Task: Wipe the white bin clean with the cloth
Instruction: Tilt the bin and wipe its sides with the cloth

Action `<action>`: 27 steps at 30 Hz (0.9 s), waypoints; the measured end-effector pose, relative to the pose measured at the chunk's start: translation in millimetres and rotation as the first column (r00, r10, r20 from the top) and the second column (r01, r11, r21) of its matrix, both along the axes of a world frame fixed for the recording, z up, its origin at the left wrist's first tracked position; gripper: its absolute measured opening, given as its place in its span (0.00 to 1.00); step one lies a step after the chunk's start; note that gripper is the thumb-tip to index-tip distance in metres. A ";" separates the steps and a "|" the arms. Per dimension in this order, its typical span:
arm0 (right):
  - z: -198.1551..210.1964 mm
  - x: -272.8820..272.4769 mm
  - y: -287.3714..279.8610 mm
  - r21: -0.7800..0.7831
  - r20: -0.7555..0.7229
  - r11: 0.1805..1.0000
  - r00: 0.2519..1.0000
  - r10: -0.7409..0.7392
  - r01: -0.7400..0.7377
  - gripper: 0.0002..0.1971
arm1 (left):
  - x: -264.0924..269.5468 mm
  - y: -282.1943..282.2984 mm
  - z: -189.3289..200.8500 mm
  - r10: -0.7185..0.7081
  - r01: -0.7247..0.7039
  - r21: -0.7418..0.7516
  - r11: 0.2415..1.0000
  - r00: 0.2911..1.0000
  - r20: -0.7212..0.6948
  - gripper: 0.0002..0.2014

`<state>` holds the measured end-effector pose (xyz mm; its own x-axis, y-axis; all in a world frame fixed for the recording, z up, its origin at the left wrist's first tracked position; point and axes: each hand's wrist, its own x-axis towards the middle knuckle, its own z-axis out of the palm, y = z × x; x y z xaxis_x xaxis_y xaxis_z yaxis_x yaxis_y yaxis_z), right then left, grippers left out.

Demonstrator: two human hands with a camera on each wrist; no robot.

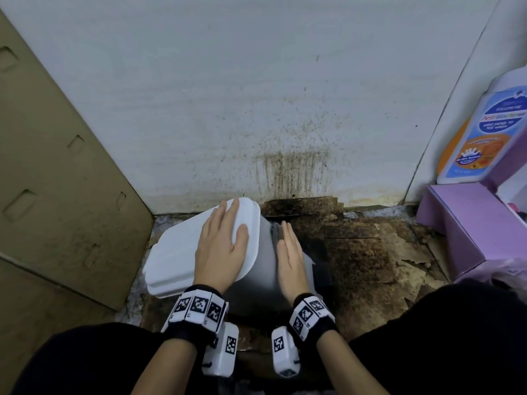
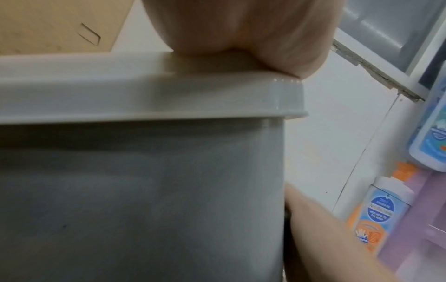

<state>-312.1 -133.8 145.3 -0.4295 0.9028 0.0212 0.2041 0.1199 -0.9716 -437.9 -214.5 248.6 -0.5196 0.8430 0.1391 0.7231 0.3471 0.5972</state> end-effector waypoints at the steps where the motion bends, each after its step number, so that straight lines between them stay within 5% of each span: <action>1: -8.5 5.9 4.8 -0.041 0.036 0.999 0.999 -0.019 0.020 0.24 | -0.3 -0.4 -0.1 0.002 -0.002 0.007 1.000 1.000 0.001 0.27; 8: -43.1 26.6 29.7 -0.251 0.281 0.959 0.958 -0.060 0.134 0.25 | 2.3 -2.9 -1.6 -0.015 0.015 0.012 1.000 1.000 0.002 0.26; 19: 49.3 -17.3 15.5 -0.129 -0.110 0.979 0.983 0.146 -0.160 0.24 | 0.8 -4.1 -3.1 -0.031 0.031 -0.001 1.000 0.999 -0.011 0.30; 23: 38.3 -11.4 26.0 0.018 0.013 0.980 0.980 0.198 -0.198 0.24 | 2.2 -5.2 -3.0 -0.036 0.036 0.004 0.999 0.999 -0.004 0.32; 27: -8.1 10.5 44.9 -0.077 0.132 0.989 0.982 0.134 -0.124 0.24 | -1.1 -7.0 -3.4 -0.026 0.026 0.020 0.999 1.000 -0.009 0.27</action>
<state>-301.6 -88.9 137.2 -0.5370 0.8370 -0.1055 0.3224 0.0880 -0.9425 -439.0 -221.5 245.1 -0.4959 0.8533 0.1610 0.7371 0.3156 0.5976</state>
